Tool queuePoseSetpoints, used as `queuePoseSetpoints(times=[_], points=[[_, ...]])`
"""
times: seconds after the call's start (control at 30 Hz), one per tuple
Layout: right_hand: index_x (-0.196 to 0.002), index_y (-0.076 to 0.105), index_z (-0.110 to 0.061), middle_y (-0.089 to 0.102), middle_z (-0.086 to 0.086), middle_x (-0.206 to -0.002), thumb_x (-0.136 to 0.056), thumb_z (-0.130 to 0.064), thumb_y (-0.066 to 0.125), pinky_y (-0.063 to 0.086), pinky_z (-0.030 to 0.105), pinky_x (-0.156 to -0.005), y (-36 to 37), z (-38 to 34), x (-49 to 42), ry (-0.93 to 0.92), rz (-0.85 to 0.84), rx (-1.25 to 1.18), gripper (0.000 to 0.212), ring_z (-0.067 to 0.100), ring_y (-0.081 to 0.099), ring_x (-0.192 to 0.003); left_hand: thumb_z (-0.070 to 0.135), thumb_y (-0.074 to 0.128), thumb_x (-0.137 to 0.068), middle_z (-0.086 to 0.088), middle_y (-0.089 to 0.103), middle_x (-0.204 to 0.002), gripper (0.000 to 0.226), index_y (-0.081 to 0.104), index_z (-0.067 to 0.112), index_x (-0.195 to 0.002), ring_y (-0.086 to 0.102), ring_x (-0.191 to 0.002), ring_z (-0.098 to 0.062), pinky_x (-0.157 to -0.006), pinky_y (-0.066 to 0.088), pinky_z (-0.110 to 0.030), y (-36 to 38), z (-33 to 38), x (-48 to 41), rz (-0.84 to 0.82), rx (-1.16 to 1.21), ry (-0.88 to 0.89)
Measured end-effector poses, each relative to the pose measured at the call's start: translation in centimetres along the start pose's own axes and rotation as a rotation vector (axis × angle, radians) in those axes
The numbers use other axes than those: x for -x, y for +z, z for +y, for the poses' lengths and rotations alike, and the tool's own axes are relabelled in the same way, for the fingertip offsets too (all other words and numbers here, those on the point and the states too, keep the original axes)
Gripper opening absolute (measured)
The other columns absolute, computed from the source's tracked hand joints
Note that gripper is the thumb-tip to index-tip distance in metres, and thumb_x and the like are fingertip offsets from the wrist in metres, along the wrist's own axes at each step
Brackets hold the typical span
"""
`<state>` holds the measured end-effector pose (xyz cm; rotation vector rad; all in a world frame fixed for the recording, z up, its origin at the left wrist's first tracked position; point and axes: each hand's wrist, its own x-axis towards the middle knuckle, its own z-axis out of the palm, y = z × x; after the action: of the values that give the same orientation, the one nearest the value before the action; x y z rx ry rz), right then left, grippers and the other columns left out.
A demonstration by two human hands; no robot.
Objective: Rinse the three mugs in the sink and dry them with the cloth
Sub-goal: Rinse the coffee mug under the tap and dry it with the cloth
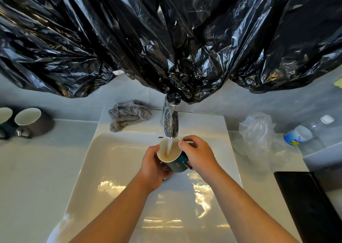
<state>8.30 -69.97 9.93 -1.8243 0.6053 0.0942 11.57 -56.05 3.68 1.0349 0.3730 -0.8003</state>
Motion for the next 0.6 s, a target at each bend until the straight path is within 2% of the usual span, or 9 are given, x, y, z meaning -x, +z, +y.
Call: queuePoseSetpoints(times=[0.07,0.13,0.23,0.3,0.4,0.5,0.6], points=[[-0.091,0.06,-0.031,0.065,-0.004,-0.09,-0.073,-0.047,0.059,0.048,0.024,-0.052,0.4,0.6,-0.2,0.076,-0.014,-0.092,0.025,0.014,0.062,-0.077,0.052,0.041,-0.089,-0.014,0.062,-0.098,0.049,0.062,0.011,-0.106,0.055,-0.08,-0.023,-0.058,0.044,-0.028,-0.2,0.6,0.6,0.041,-0.084,0.05],[-0.092,0.059,-0.025,0.062,0.003,-0.094,-0.072,-0.045,0.056,0.048,0.031,-0.061,0.8,1.1,-0.2,0.123,-0.049,-0.167,0.028,0.022,0.061,-0.083,0.055,0.05,-0.081,-0.006,0.064,-0.089,0.048,0.064,0.015,-0.102,0.057,-0.079,-0.019,-0.059,0.044,-0.029,-0.4,1.2,1.2,0.09,-0.167,0.087],[-0.088,0.058,-0.022,0.059,0.01,-0.097,-0.07,-0.043,0.052,0.042,0.039,-0.072,1.5,1.6,-0.3,0.174,-0.078,-0.291,0.029,0.034,0.056,-0.091,0.057,0.056,-0.074,-0.006,0.061,-0.104,0.052,0.059,0.02,-0.11,0.058,-0.095,-0.022,-0.067,0.047,-0.034,-1.0,2.0,1.8,0.139,-0.285,0.134],[-0.087,0.056,-0.016,0.054,0.013,-0.093,-0.07,-0.043,0.051,0.04,0.038,-0.069,1.9,2.0,-0.5,0.215,-0.098,-0.365,0.032,0.031,0.05,-0.086,0.059,0.058,-0.072,-0.009,0.059,-0.113,0.056,0.055,0.02,-0.111,0.059,-0.103,-0.025,-0.069,0.052,-0.037,-1.2,2.5,2.1,0.158,-0.362,0.148],[-0.091,0.056,-0.013,0.056,0.012,-0.084,-0.084,-0.041,0.048,0.041,0.035,-0.064,2.3,2.7,-0.6,0.298,-0.132,-0.443,0.03,0.026,0.051,-0.077,0.055,0.065,-0.085,-0.009,0.059,-0.112,0.047,0.053,0.017,-0.11,0.06,-0.101,-0.024,-0.069,0.055,-0.037,-1.4,2.9,2.3,0.203,-0.452,0.145],[-0.088,0.058,-0.012,0.059,0.008,-0.075,-0.094,-0.037,0.044,0.043,0.033,-0.062,2.6,3.2,-0.7,0.341,-0.142,-0.518,0.029,0.022,0.053,-0.073,0.05,0.064,-0.092,-0.009,0.061,-0.111,0.039,0.054,0.016,-0.108,0.061,-0.099,-0.024,-0.068,0.057,-0.038,-1.3,3.2,2.3,0.253,-0.539,0.144],[-0.084,0.056,-0.012,0.06,0.006,-0.068,-0.095,-0.036,0.043,0.043,0.032,-0.062,2.8,3.2,-0.6,0.339,-0.157,-0.557,0.03,0.022,0.053,-0.071,0.056,0.069,-0.082,-0.011,0.063,-0.108,0.055,0.056,0.01,-0.109,0.063,-0.093,-0.022,-0.057,0.053,-0.03,-0.8,3.7,2.7,0.276,-0.544,0.161]])
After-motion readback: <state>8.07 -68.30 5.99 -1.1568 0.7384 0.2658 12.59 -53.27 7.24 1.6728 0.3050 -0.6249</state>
